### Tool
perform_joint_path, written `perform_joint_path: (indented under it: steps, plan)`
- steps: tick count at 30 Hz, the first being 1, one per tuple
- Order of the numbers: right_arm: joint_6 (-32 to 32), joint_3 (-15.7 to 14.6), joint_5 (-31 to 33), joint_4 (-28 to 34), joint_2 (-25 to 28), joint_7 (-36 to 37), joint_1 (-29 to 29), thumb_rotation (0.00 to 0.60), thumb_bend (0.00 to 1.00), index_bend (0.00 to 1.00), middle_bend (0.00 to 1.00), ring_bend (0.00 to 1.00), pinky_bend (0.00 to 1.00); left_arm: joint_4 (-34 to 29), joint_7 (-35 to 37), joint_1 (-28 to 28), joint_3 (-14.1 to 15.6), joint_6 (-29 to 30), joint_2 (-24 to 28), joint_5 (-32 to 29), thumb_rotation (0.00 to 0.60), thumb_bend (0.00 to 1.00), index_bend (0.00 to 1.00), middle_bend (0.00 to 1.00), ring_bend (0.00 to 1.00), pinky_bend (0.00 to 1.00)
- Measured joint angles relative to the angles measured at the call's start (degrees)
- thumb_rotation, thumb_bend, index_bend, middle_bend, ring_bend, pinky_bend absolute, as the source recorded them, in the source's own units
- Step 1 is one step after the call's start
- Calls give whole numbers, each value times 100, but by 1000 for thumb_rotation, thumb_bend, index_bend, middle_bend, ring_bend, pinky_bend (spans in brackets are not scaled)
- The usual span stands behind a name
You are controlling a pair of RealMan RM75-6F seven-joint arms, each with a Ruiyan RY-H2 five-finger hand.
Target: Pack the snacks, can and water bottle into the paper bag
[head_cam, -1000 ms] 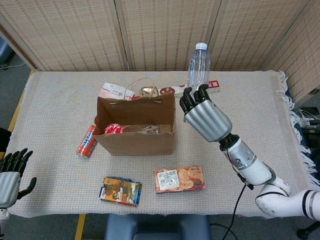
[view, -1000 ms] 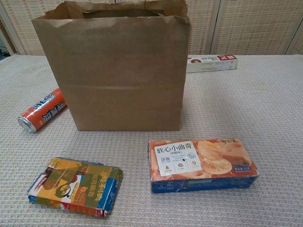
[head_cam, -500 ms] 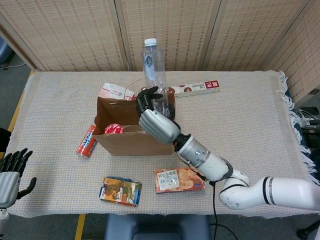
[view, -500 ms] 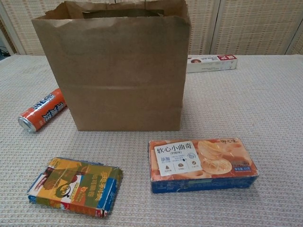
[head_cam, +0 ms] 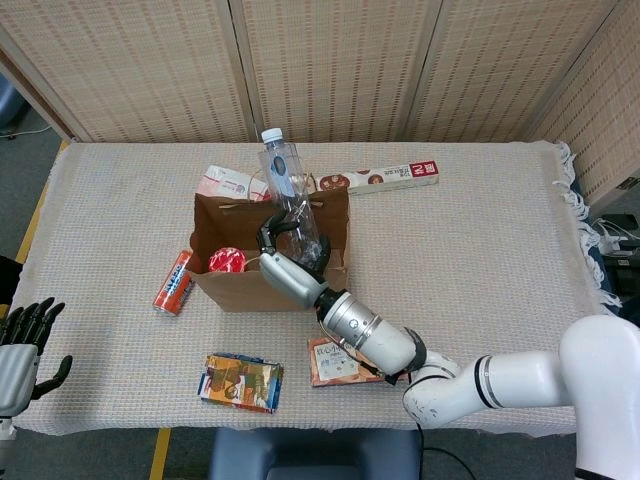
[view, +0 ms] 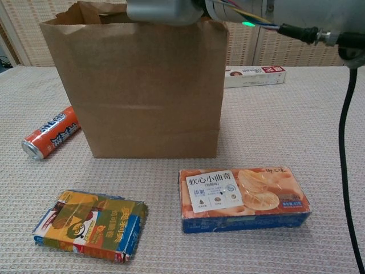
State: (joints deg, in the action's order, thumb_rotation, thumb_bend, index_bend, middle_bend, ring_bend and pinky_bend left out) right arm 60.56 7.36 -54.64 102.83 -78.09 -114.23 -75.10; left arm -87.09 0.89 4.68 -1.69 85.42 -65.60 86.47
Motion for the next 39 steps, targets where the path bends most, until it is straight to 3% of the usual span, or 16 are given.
perform_joint_path:
  steps: [2, 6, 10, 18, 26, 34, 39]
  plan:
    - [79, -25, 8, 9, -15, 11, -14, 600, 197, 405, 498, 418, 339, -3, -10, -1, -1, 2, -1, -2, 600, 393, 65, 0, 0, 0]
    - [356, -84, 28, 52, -53, -27, -28, 600, 147, 133, 313, 197, 233, -5, -27, -2, -2, 3, -5, -5, 600, 392, 65, 0, 0, 0]
    - [560, -181, 112, 154, -76, -105, -57, 600, 93, 11, 223, 102, 176, -8, -32, -4, -3, 7, -6, -5, 600, 393, 65, 0, 0, 0]
    - [639, -357, 93, 189, -85, -86, -149, 600, 76, 0, 179, 57, 125, -28, -31, -2, -4, -6, 5, -16, 600, 392, 65, 0, 0, 0]
    - [1047, -254, -144, 229, -88, 286, -78, 600, 72, 0, 167, 45, 118, -25, -26, 0, -7, -12, 8, -22, 600, 392, 65, 0, 0, 0]
    - [1655, -73, -569, 579, 139, 1798, 486, 600, 71, 0, 167, 46, 118, -22, -41, -5, -8, -2, 1, -21, 600, 393, 65, 0, 0, 0]
    - [2118, -199, -1152, 954, 624, 3044, 1194, 600, 72, 10, 166, 55, 118, -24, -112, -8, -16, 9, -16, -33, 600, 392, 65, 0, 0, 0]
